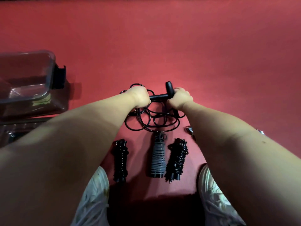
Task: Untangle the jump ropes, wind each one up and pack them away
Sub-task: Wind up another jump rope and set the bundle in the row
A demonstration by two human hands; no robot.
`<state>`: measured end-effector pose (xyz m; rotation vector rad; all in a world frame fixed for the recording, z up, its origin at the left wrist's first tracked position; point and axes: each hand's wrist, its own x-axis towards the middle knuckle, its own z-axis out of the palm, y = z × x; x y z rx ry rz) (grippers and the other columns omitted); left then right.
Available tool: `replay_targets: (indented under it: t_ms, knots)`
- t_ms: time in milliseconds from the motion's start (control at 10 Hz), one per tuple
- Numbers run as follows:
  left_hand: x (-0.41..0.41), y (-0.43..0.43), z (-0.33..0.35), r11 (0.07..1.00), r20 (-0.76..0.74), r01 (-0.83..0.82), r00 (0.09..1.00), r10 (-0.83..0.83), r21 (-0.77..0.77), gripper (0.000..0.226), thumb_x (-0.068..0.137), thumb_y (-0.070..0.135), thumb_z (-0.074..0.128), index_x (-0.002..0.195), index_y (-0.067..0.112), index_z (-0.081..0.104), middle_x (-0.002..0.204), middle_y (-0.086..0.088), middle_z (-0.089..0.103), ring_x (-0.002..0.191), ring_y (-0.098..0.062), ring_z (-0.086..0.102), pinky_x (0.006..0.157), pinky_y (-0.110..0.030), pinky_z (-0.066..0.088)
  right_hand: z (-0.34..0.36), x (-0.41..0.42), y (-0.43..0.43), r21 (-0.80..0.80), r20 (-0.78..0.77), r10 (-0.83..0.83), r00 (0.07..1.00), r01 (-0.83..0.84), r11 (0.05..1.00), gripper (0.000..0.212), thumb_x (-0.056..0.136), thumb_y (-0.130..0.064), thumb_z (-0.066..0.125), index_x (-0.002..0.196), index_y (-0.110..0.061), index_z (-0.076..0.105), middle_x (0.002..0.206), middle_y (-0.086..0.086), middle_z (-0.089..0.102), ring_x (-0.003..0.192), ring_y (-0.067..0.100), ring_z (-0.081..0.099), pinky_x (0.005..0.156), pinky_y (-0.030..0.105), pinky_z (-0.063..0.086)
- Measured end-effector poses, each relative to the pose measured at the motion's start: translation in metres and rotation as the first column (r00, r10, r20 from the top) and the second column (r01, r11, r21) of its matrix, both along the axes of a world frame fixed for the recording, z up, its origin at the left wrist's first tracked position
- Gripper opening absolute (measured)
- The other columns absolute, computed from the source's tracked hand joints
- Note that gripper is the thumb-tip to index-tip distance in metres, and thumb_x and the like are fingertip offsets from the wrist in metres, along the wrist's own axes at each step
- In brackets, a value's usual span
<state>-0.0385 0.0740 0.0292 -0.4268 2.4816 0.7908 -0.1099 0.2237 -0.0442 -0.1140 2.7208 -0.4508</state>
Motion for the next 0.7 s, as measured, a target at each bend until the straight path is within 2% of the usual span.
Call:
replay_targets:
  t_ms: [100,200,300,400,500,600,700]
  knots:
    - [0.0,-0.011,-0.008,0.995,0.021,0.045,0.999,-0.044,-0.086,0.03,0.096,0.018,0.049,0.12,0.003,0.059,0.121,-0.011,0.063,0.109,-0.03,0.059,0.095,-0.036,0.047,-0.012,-0.007,-0.016,0.157,0.092,0.22,0.971,-0.232,0.96,0.056,0.087,-0.028,0.052,0.14,-0.017,0.038,0.154,0.0,0.024,0.143,0.023,0.018,0.113,0.044,0.02]
    - [-0.001,-0.029,-0.013,0.999,0.068,0.014,0.998,-0.011,-0.047,0.029,0.095,0.011,0.051,0.12,-0.001,0.059,0.122,-0.012,0.062,0.113,-0.03,0.059,0.079,-0.027,0.053,-0.026,-0.009,-0.028,0.227,0.115,0.228,0.967,-0.249,0.941,0.057,0.086,-0.023,0.05,0.14,-0.015,0.033,0.151,0.004,0.028,0.144,0.024,0.013,0.113,0.048,0.015]
    - [0.002,-0.045,-0.018,0.998,0.062,-0.041,0.997,0.044,-0.038,0.028,0.094,0.011,0.052,0.118,0.001,0.061,0.12,-0.014,0.063,0.113,-0.028,0.059,0.069,-0.021,0.046,-0.033,-0.008,-0.025,0.322,0.045,0.181,0.983,-0.185,0.928,0.048,0.084,-0.019,0.048,0.13,-0.013,0.038,0.136,0.01,0.044,0.132,0.029,0.034,0.109,0.046,0.022]
    - [0.005,-0.056,-0.022,0.998,0.017,-0.054,0.998,0.055,-0.043,0.028,0.093,0.013,0.053,0.118,0.002,0.062,0.121,-0.015,0.062,0.114,-0.03,0.057,0.091,-0.029,0.046,-0.031,-0.004,-0.023,0.151,0.12,0.081,0.989,-0.099,0.984,0.038,0.087,-0.018,0.051,0.123,-0.01,0.04,0.127,0.015,0.049,0.121,0.034,0.043,0.099,0.041,0.037]
    - [0.005,-0.065,-0.016,0.995,-0.049,-0.086,0.995,0.084,-0.041,0.026,0.092,0.015,0.057,0.114,0.003,0.063,0.119,-0.013,0.064,0.112,-0.029,0.057,0.096,-0.031,0.044,-0.001,-0.011,-0.03,-0.08,0.094,0.106,0.99,-0.099,0.992,0.041,0.086,-0.021,0.062,0.119,-0.006,0.042,0.124,0.019,0.049,0.112,0.036,0.051,0.092,0.037,0.041]
    - [0.001,-0.073,0.006,0.985,-0.157,-0.164,0.975,0.155,-0.047,0.038,0.09,0.026,0.061,0.125,0.012,0.054,0.128,-0.011,0.058,0.118,-0.027,0.053,0.101,-0.031,0.04,0.063,-0.023,-0.042,-0.206,-0.124,0.148,0.981,-0.171,0.963,0.024,0.088,-0.012,0.058,0.103,-0.011,0.039,0.114,0.023,0.055,0.105,0.038,0.054,0.077,0.032,0.037]
    - [-0.008,-0.075,0.049,0.957,-0.317,-0.28,0.903,0.289,0.073,0.068,0.082,0.033,0.069,0.14,0.015,0.038,0.141,-0.012,0.042,0.129,-0.029,0.042,0.11,-0.036,0.033,0.145,-0.026,-0.054,-0.198,-0.364,0.197,0.91,-0.282,0.939,0.024,0.088,-0.01,0.053,0.094,-0.018,0.031,0.1,0.016,0.06,0.1,0.038,0.054,0.074,0.033,0.031]
